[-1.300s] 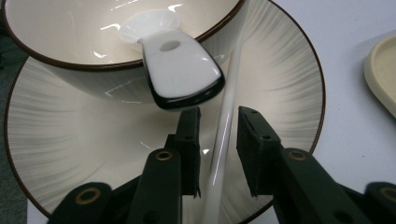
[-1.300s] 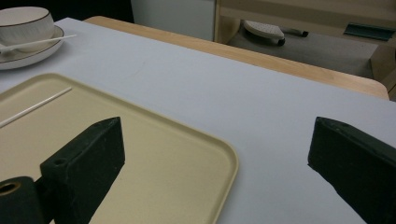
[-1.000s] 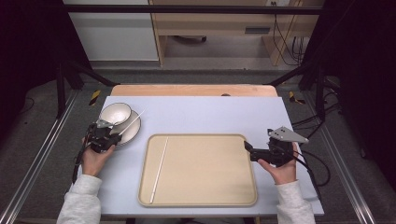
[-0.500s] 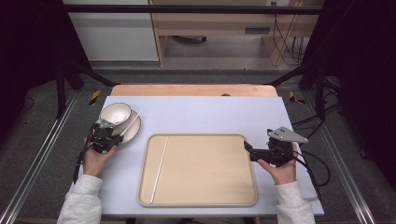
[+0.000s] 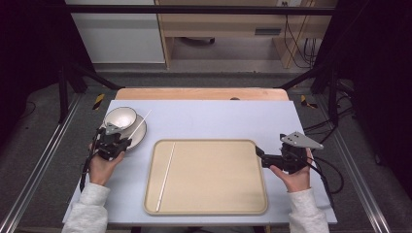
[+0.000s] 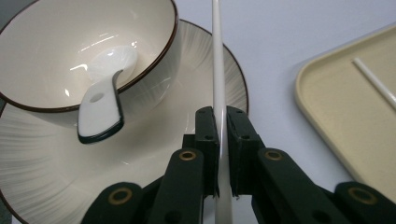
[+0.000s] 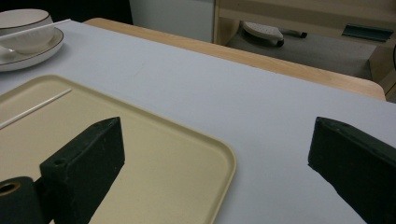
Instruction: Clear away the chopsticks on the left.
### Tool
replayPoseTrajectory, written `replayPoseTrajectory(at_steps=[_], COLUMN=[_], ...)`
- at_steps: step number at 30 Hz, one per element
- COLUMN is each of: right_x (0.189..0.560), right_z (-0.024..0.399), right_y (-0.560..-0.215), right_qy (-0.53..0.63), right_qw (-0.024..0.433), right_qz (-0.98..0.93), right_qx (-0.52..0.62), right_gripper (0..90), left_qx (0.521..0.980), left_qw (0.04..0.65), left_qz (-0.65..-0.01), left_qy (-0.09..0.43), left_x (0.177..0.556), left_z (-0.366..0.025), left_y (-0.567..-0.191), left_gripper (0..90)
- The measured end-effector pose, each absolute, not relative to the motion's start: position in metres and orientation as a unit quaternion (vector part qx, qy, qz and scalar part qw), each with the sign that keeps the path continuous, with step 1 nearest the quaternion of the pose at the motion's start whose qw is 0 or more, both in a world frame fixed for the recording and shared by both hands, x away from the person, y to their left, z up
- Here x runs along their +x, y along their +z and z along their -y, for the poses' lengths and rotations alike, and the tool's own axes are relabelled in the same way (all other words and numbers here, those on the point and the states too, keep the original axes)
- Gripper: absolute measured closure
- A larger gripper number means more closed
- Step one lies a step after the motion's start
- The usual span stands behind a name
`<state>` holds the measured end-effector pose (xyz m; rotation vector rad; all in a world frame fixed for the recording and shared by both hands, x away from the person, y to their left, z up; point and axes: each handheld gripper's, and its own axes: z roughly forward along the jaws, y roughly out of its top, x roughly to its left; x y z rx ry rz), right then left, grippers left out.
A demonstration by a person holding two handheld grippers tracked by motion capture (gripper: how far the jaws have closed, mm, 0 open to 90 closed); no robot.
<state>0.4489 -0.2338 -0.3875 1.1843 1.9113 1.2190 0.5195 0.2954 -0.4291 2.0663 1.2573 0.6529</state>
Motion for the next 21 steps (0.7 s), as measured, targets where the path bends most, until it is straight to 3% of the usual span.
replayPoseTrajectory(at_steps=[21], right_x=[0.446], right_z=[0.240], right_y=[-0.382], right_qy=[0.464], right_qw=[0.293], right_qz=[-0.707], right_qx=[0.446], right_gripper=[3.8], left_qx=[0.769], left_qw=[0.343], left_qz=[-0.466], left_qy=[0.271], left_x=[0.469], left_z=[-0.244], left_y=[-0.410], left_gripper=[84.4])
